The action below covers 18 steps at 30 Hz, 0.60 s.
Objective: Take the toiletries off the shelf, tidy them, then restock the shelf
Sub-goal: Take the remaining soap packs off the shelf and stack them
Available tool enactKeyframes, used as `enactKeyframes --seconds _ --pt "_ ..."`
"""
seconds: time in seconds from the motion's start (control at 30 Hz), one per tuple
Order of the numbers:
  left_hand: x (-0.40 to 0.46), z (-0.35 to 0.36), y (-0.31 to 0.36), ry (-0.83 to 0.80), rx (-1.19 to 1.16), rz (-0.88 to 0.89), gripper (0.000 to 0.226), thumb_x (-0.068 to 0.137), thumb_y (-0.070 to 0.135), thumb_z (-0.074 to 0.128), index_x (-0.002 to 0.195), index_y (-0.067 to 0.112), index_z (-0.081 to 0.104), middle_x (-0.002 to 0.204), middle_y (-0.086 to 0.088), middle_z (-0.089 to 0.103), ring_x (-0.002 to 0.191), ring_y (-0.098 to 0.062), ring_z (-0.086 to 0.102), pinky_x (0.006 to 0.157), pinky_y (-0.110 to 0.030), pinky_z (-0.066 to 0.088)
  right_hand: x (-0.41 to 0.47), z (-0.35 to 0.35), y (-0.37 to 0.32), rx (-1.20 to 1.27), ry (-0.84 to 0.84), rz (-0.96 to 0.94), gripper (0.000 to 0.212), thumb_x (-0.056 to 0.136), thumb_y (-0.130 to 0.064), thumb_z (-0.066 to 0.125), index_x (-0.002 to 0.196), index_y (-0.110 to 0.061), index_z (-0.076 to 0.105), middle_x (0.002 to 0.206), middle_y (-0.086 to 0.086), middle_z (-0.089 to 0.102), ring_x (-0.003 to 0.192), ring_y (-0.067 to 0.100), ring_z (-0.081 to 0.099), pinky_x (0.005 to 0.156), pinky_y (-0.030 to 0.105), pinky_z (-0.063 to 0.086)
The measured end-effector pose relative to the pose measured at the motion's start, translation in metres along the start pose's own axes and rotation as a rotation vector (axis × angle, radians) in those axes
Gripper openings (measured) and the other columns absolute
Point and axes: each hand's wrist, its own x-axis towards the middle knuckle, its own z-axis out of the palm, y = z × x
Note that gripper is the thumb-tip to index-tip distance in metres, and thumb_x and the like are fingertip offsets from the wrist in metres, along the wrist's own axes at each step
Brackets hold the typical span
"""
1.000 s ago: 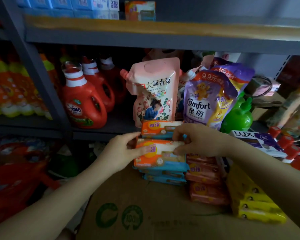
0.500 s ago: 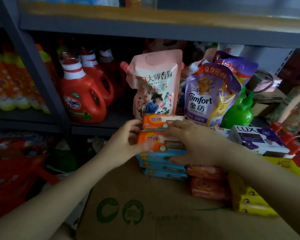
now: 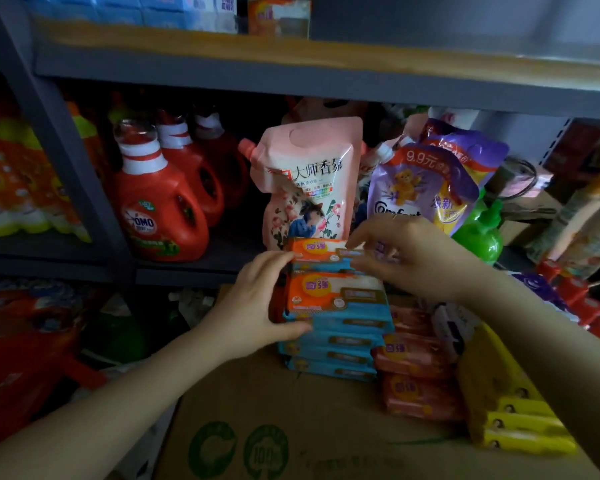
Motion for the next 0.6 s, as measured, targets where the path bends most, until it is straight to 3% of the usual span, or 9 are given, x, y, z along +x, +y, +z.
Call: enactKeyframes --seconds 0.1,0.17,0.3,0.4,0.47,0.6 --pt "0.009 -0.026 0.004 0.016 0.058 0.175 0.085 0.071 0.072 0.054 0.140 0.040 0.014 0.137 0.033 0.011 0.129 0.012 0.010 0.106 -0.013 0.015 0.013 -0.011 -0.005 0.009 0.104 -0.006 0.020 0.087 -0.025 0.062 0.099 -0.010 0.067 0.093 0.005 0.068 0.081 0.016 0.063 0.072 0.033 0.049" --pt "0.020 -0.054 0.008 0.109 0.098 0.278 0.070 0.078 0.063 0.049 0.138 0.033 0.028 0.138 0.025 0.024 0.131 0.005 0.021 0.104 -0.012 0.018 0.024 -0.018 -0.009 -0.002 0.154 -0.021 0.014 0.087 -0.020 0.063 0.094 -0.009 0.068 0.090 0.004 0.068 0.077 0.013 0.062 0.069 0.028 0.048" --pt "0.059 -0.110 0.017 0.368 0.294 0.439 0.051 0.084 0.036 0.051 0.122 0.001 0.054 0.126 -0.013 0.052 0.120 -0.022 0.045 0.105 -0.024 0.029 0.057 -0.034 -0.015 -0.031 0.247 -0.033 0.009 0.086 -0.012 0.063 0.088 -0.007 0.069 0.082 0.000 0.066 0.065 0.002 0.053 0.064 0.011 0.039" --pt "0.088 -0.147 0.022 0.447 0.431 0.441 0.050 0.084 0.035 0.049 0.120 0.001 0.056 0.124 -0.015 0.053 0.117 -0.027 0.048 0.102 -0.032 0.033 0.089 -0.046 -0.020 -0.054 0.360 -0.013 0.009 0.086 -0.011 0.061 0.086 -0.007 0.069 0.076 -0.004 0.062 0.059 -0.004 0.050 0.063 0.004 0.036" --pt "0.107 -0.169 0.023 0.472 0.572 0.450 0.055 0.083 0.041 0.047 0.120 0.002 0.057 0.124 -0.015 0.053 0.117 -0.031 0.049 0.098 -0.040 0.038 0.112 -0.055 -0.022 -0.071 0.456 0.008 0.008 0.086 -0.010 0.061 0.086 -0.007 0.069 0.074 -0.001 0.063 0.060 0.004 0.049 0.061 0.008 0.035" --pt "0.146 -0.216 0.028 0.571 0.739 0.488 0.061 0.083 0.049 0.043 0.117 0.001 0.059 0.119 -0.016 0.057 0.110 -0.035 0.053 0.087 -0.047 0.045 0.158 -0.081 -0.024 -0.103 0.610 0.026 0.007 0.085 -0.009 0.059 0.086 -0.009 0.067 0.072 -0.004 0.058 0.065 0.004 0.047 0.060 0.011 0.033"
